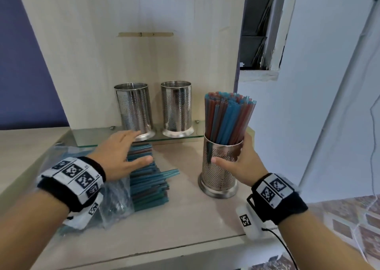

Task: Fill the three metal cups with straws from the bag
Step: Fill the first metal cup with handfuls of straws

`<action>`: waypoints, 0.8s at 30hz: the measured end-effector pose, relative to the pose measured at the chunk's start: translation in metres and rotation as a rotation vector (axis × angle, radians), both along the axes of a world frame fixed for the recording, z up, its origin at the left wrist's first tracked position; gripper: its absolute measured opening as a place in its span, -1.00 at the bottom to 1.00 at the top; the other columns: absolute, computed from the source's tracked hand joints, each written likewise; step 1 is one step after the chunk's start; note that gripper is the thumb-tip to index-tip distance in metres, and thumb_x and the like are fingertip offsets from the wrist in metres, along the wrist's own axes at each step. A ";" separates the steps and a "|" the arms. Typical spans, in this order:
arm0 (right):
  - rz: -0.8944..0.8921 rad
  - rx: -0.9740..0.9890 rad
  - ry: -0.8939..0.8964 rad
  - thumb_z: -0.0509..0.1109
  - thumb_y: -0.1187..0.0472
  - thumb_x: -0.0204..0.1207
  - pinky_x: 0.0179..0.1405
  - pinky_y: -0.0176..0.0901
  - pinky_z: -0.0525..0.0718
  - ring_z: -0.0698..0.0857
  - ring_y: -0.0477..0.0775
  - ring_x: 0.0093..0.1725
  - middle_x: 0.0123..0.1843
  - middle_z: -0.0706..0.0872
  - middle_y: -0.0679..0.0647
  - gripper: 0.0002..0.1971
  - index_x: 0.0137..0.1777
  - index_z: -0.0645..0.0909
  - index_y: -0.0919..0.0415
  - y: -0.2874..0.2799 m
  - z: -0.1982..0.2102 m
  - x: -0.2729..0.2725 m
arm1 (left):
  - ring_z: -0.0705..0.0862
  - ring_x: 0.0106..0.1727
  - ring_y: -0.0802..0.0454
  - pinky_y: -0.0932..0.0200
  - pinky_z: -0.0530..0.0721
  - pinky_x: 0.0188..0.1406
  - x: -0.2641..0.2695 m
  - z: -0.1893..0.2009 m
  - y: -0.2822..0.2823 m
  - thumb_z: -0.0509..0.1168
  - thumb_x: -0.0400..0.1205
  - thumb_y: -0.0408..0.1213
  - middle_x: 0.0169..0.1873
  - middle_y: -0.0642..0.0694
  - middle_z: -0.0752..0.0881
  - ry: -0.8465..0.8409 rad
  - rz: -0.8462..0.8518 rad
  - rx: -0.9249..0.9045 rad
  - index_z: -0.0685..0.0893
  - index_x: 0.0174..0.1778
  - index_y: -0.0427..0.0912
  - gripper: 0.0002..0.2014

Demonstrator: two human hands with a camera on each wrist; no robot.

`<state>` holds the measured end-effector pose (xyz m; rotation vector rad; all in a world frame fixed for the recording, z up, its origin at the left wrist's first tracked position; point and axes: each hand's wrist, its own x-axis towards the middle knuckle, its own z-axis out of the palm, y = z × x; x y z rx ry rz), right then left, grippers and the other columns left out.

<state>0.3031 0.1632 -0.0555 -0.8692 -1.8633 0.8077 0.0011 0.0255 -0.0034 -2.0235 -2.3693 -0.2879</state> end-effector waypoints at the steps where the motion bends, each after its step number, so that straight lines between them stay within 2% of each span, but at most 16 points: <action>1: -0.004 -0.013 0.009 0.75 0.07 0.18 0.36 -0.25 0.54 0.55 -0.27 0.31 0.36 0.51 -0.21 -0.02 0.44 0.13 -0.20 -0.001 -0.003 -0.003 | 0.03 0.69 -0.09 -0.18 0.09 0.64 -0.011 -0.006 -0.006 -0.32 -0.05 0.81 0.69 -0.12 0.02 0.067 0.057 -0.080 -0.08 0.70 0.03 0.41; 3: -0.020 -0.041 -0.005 0.75 0.05 0.18 0.36 -0.18 0.53 0.56 -0.22 0.32 0.35 0.51 -0.22 -0.01 0.44 0.11 -0.22 -0.003 -0.006 -0.007 | -0.13 0.70 -0.14 -0.30 -0.02 0.64 -0.030 -0.018 -0.016 -0.21 -0.19 0.84 0.70 -0.12 -0.15 0.167 0.132 -0.215 -0.27 0.67 0.11 0.49; 6: -0.069 -0.054 -0.027 0.74 0.02 0.19 0.28 -0.23 0.49 0.56 -0.15 0.29 0.33 0.51 -0.20 0.03 0.54 0.12 -0.10 -0.009 -0.006 -0.012 | -0.12 0.70 -0.12 -0.25 0.04 0.64 -0.045 -0.034 -0.021 0.00 -0.28 0.80 0.70 -0.09 -0.16 0.139 0.129 -0.282 -0.36 0.64 0.15 0.57; 9: -0.151 -0.054 -0.073 0.76 0.00 0.13 0.17 -0.27 0.49 0.58 -0.12 0.16 0.22 0.56 -0.17 0.04 0.53 0.18 -0.03 -0.015 0.001 -0.014 | -0.02 0.70 -0.10 -0.13 0.13 0.65 -0.045 -0.043 -0.018 0.21 -0.26 0.72 0.70 -0.08 -0.09 0.064 0.107 -0.285 -0.25 0.68 0.08 0.60; 12: -0.219 -0.034 -0.115 0.75 -0.03 0.13 0.06 -0.26 0.49 0.60 -0.09 0.04 0.05 0.58 -0.21 0.01 0.52 0.22 -0.02 -0.019 0.021 -0.012 | 0.08 0.68 -0.09 -0.07 0.16 0.65 -0.043 -0.046 -0.015 0.29 -0.22 0.66 0.69 -0.07 0.01 0.067 0.100 -0.254 -0.14 0.69 0.05 0.56; 15: -0.279 0.014 -0.091 0.70 -0.08 0.19 0.05 -0.22 0.50 0.63 -0.03 0.02 0.00 0.61 -0.15 -0.04 0.53 0.22 -0.02 -0.015 0.056 -0.011 | 0.17 0.65 -0.07 -0.08 0.23 0.62 -0.047 -0.049 -0.014 0.30 -0.27 0.69 0.67 -0.03 0.10 0.024 0.075 -0.222 -0.06 0.68 0.07 0.57; 17: -0.317 0.057 -0.059 0.69 -0.09 0.22 0.09 -0.18 0.53 0.63 -0.01 0.05 0.06 0.63 -0.13 -0.03 0.55 0.21 0.01 -0.003 0.082 -0.015 | 0.20 0.63 -0.07 -0.10 0.26 0.61 -0.049 -0.052 -0.013 0.29 -0.29 0.70 0.65 -0.01 0.15 0.020 0.067 -0.214 -0.03 0.67 0.08 0.57; 20: -0.355 0.116 -0.078 0.69 -0.15 0.18 0.26 -0.10 0.56 0.66 0.06 0.20 0.26 0.66 0.00 0.05 0.59 0.16 0.02 0.027 0.114 -0.028 | 0.18 0.64 -0.09 -0.12 0.24 0.62 -0.047 -0.053 -0.013 0.30 -0.29 0.69 0.66 -0.01 0.12 0.040 0.080 -0.226 -0.04 0.67 0.09 0.57; 24: -0.390 0.108 -0.135 0.68 -0.17 0.17 0.28 -0.10 0.52 0.64 0.17 0.32 0.36 0.66 0.11 0.14 0.65 0.08 0.04 0.071 0.127 -0.050 | 0.22 0.64 -0.08 -0.08 0.23 0.62 -0.045 -0.050 -0.016 0.35 -0.26 0.66 0.66 0.02 0.15 0.001 0.079 -0.222 -0.02 0.67 0.12 0.54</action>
